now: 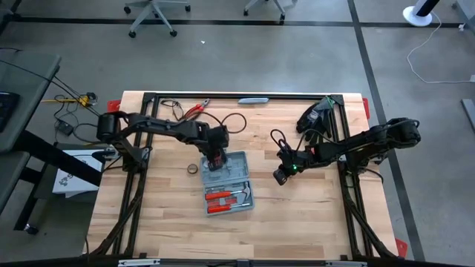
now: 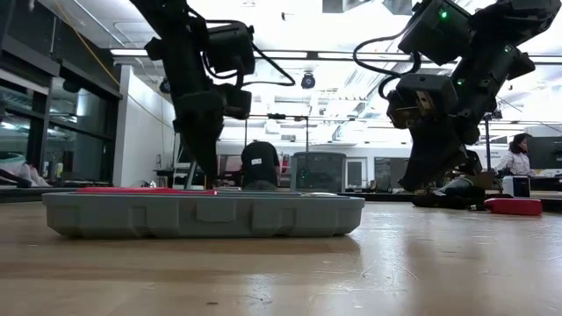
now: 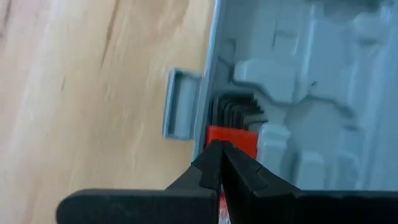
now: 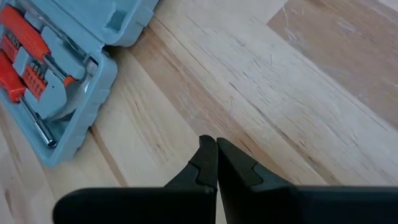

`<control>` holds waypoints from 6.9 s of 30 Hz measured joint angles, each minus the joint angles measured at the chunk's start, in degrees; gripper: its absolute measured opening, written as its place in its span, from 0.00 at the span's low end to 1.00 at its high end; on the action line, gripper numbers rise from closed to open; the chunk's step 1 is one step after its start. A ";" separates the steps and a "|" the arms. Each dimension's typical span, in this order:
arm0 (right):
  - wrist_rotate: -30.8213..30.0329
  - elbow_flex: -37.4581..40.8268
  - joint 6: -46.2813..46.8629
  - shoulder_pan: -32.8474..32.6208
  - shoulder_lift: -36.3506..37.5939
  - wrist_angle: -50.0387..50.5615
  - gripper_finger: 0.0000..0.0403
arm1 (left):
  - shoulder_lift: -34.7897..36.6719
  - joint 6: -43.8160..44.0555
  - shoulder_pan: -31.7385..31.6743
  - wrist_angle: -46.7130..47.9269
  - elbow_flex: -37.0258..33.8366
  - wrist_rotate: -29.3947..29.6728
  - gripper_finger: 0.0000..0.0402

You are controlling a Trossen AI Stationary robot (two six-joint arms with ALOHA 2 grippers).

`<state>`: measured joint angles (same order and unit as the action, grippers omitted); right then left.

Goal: Prefit tool cases
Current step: Put the orange hex key set into the gray tool case, then put the black electrical tape into the gray tool case

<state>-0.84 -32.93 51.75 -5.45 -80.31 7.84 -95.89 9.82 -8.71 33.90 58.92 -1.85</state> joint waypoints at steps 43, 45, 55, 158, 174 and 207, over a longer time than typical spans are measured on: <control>-0.69 0.00 -0.81 0.22 -0.01 0.52 0.00 | -6.42 -2.98 0.20 -1.66 0.29 -2.30 0.00; -0.68 0.00 -0.79 0.22 0.01 0.54 0.00 | -7.33 -2.99 0.51 -1.98 0.31 -2.38 0.00; -1.13 0.00 -0.22 0.22 -0.01 0.55 0.00 | -7.49 -2.99 0.62 -2.68 0.20 -2.98 0.00; -0.59 0.00 -1.32 0.17 0.01 1.35 0.00 | 21.28 18.25 13.79 2.77 -19.39 1.38 0.27; -1.18 0.00 -1.90 0.17 -0.01 1.46 0.00 | 21.17 18.58 14.17 -5.51 -27.52 4.39 0.30; -2.19 0.00 -2.78 0.15 -0.01 2.66 0.00 | 20.95 17.08 14.19 -9.36 -26.40 3.73 0.26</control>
<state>-3.03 -32.93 48.97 -5.30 -80.31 10.50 -74.94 26.91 5.48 24.53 32.51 1.88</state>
